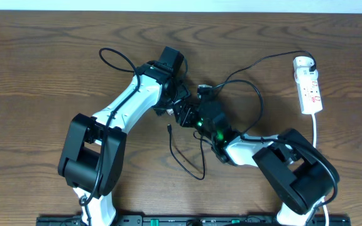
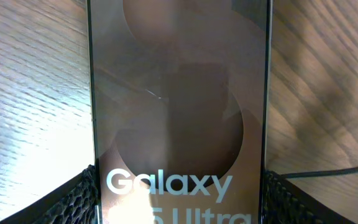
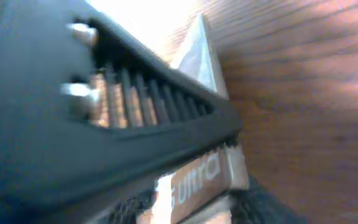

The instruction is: Plug charger to phone and switch on socket

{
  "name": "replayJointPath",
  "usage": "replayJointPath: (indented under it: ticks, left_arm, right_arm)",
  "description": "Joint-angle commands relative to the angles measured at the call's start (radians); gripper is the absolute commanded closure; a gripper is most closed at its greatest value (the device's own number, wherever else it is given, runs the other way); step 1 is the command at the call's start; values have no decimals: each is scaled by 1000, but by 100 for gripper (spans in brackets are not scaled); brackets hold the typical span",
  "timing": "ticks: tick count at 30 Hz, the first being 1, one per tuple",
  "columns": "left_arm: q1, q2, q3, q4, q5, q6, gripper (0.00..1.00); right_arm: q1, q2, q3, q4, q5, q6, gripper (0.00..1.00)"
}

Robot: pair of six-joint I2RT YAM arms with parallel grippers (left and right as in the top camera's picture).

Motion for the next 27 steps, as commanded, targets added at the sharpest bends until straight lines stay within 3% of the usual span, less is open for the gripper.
replayJointPath:
  ticks: [1, 2, 7, 15, 18, 21, 25, 26, 27]
  left_arm:
    - [6, 9, -3, 29, 83, -33, 56]
    - [21, 6, -3, 41, 111, -32, 50]
    - [109, -33, -3, 59, 213, 68, 24]
    - [341, -270, -8, -29, 282, 462, 20]
    - [367, -287, -84, 46, 386, 493, 19]
    - [363, -286, -273, 381, 579, 377, 12]
    - [348, -286, -550, 932, 634, 114, 10]
    - [336, -286, -686, 1252, 616, -17, 9]
    - [329, -285, -741, 1373, 589, -71, 8]
  right_arm:
    - [8, 20, 28, 5, 19, 25, 92]
    - [6, 20, 28, 9, 8, 25, 99]
    - [-38, 3, 28, 23, -64, 6, 99]
    - [-229, -163, 28, 20, -347, -108, 99]
    - [-272, -245, 28, 17, -420, -108, 99]
    - [-298, -307, 28, -32, -438, -82, 99]
    - [-315, -317, 28, -40, -440, 12, 99]
    - [-315, -309, 28, -39, -438, 48, 99]
    - [-315, -307, 28, -39, -436, 60, 99]
